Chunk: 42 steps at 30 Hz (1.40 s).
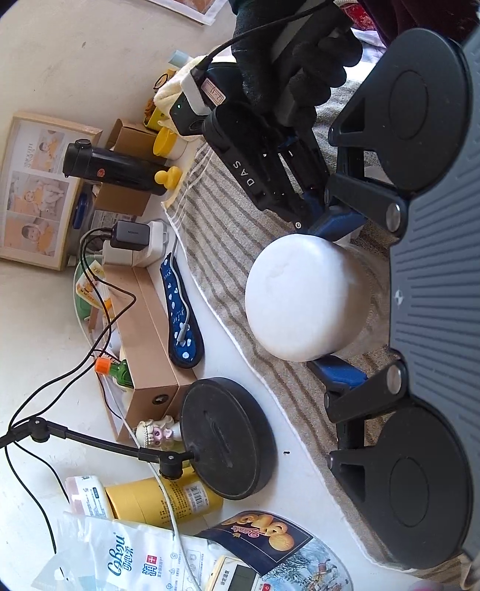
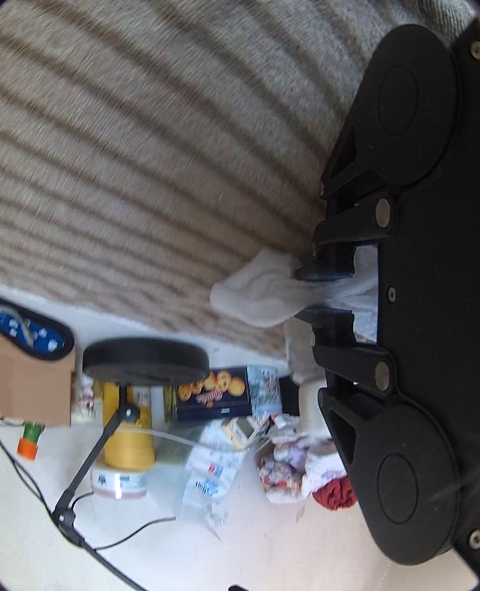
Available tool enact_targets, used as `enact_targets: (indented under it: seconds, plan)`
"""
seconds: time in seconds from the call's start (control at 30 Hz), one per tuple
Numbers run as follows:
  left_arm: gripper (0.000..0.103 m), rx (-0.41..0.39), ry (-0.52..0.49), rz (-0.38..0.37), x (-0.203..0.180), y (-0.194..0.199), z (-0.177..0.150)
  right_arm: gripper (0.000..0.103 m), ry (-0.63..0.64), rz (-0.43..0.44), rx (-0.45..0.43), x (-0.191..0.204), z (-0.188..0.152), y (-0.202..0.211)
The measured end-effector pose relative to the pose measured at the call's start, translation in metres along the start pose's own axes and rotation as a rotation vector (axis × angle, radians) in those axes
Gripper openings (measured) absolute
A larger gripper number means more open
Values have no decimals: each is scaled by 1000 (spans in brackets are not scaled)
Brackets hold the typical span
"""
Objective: Clean container
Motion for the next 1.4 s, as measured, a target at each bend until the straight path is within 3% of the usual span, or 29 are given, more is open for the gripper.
enact_targets:
  seconds: [0.17,0.33,0.43,0.6,0.73,1.03,1.2,1.27,1.4]
  plan:
    - [67,32,6,15,-3,-1,3,11,64,-47,7,3,-3,1]
    - [67,48,-7,51,-8,1,6,41,86,-44,-22,12,-5,12]
    - [67,50,-9,70,-10,4,9,43,103,-55,-37,15,-3,13]
    - [67,38,13,92,-11,10,15,37,136,-69,-48,15,-3,11]
    - [67,41,22,105,-12,11,18,9,187,-119,-53,14,-5,10]
    - [67,55,58,146,-13,6,21,5,383,-57,-56,51,-17,37]
    - [67,63,78,169,-14,4,22,5,349,-11,-70,52,-17,48]
    - [67,62,17,140,-14,4,22,5,334,1,-75,51,-16,51]
    - [67,20,-287,-19,-16,5,21,5,329,24,-82,54,-15,54]
Point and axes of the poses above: each gripper's, at about its wrist camera, not at the fingertips, and y roughly against the way its jaws point, x to its left, z to its top, the point moved 4 cm from there along -y, roughly the way its jaws point, and after that the axes turned 7 degrees about -y, right-handed, at the moved point
